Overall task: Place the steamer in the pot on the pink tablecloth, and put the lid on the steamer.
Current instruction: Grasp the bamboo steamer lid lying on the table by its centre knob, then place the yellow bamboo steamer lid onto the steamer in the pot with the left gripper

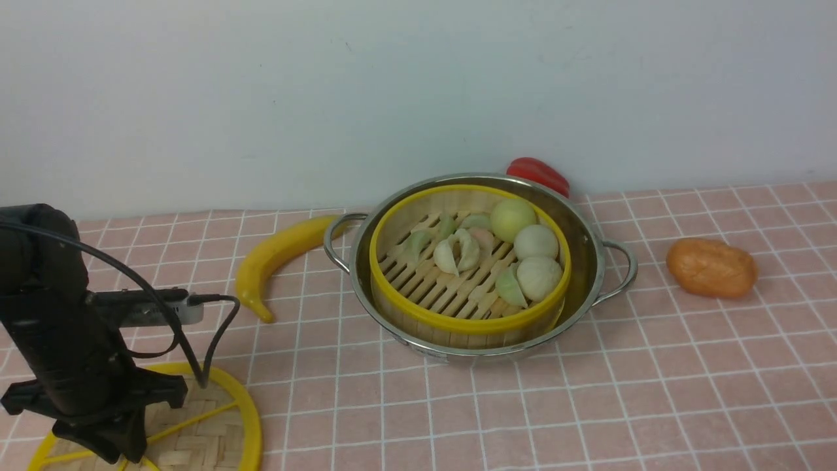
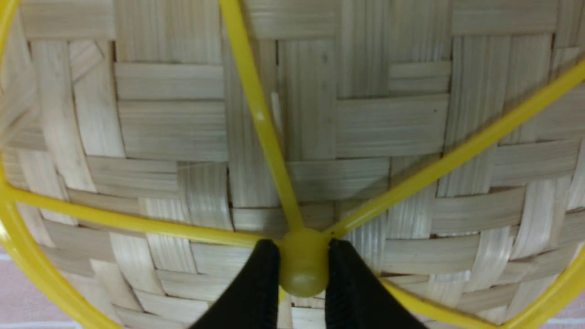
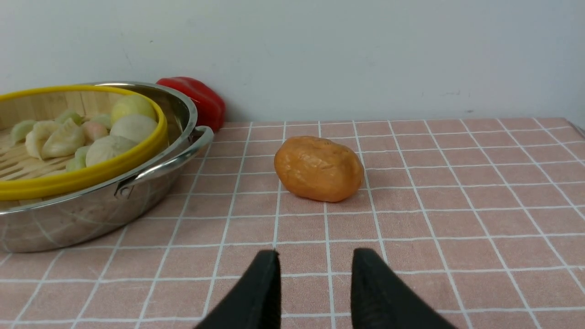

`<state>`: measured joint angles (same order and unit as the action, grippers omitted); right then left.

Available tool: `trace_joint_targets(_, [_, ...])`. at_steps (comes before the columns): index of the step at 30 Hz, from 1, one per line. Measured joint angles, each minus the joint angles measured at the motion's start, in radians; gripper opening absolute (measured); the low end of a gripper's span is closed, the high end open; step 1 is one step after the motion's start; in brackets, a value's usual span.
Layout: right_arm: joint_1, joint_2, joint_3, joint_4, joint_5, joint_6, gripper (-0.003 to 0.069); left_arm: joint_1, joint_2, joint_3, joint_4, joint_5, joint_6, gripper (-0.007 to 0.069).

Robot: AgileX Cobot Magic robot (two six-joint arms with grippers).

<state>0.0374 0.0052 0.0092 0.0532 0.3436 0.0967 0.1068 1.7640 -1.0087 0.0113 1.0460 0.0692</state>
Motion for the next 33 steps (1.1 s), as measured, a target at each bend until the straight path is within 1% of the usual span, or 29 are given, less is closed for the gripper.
trace_joint_targets(5, [0.0,0.0,0.0,0.0,0.0,0.0,0.024,0.0,-0.01,-0.045,-0.004,0.02,0.072,0.0116])
trace_joint_targets(10, [0.0,0.0,0.0,0.0,0.0,0.0,0.024,-0.022,-0.095,-0.202,-0.047,0.046,0.177,0.0116])
trace_joint_targets(12, [0.0,0.0,0.0,0.0,0.0,0.0,0.024,-0.063,-0.14,-0.333,-0.089,0.091,0.26,0.0116])
trace_joint_targets(16, [0.0,0.0,0.0,0.0,0.0,0.0,0.024,-0.163,-0.159,-0.507,-0.149,0.149,0.358,0.0116])
trace_joint_targets(20, [0.0,0.0,0.0,0.0,0.0,0.0,0.024,-0.316,-0.145,-0.629,-0.158,0.159,0.477,0.0116])
trace_joint_targets(23, [0.0,0.0,0.0,0.0,0.0,0.0,0.024,-0.451,-0.094,-0.698,-0.111,0.164,0.602,0.0116])
trace_joint_targets(27, [0.0,0.0,0.0,0.0,0.0,0.0,0.024,-0.575,0.001,-0.744,-0.011,0.162,0.741,0.0116])
trace_joint_targets(28, [0.0,0.0,0.0,0.0,0.0,0.0,0.024,-0.58,0.006,-0.749,-0.004,0.16,0.747,0.0116])
trace_joint_targets(30, [0.0,0.0,0.0,0.0,0.0,0.0,0.024,-0.63,0.081,-0.777,0.051,0.136,0.788,0.0116])
trace_joint_targets(32, [0.0,0.0,0.0,0.0,0.0,0.0,0.024,-0.64,0.102,-0.79,0.064,0.125,0.789,0.0116])
trace_joint_targets(33, [0.0,0.0,0.0,0.0,0.0,0.0,0.024,-0.653,0.145,-0.815,0.092,0.101,0.785,0.0116])
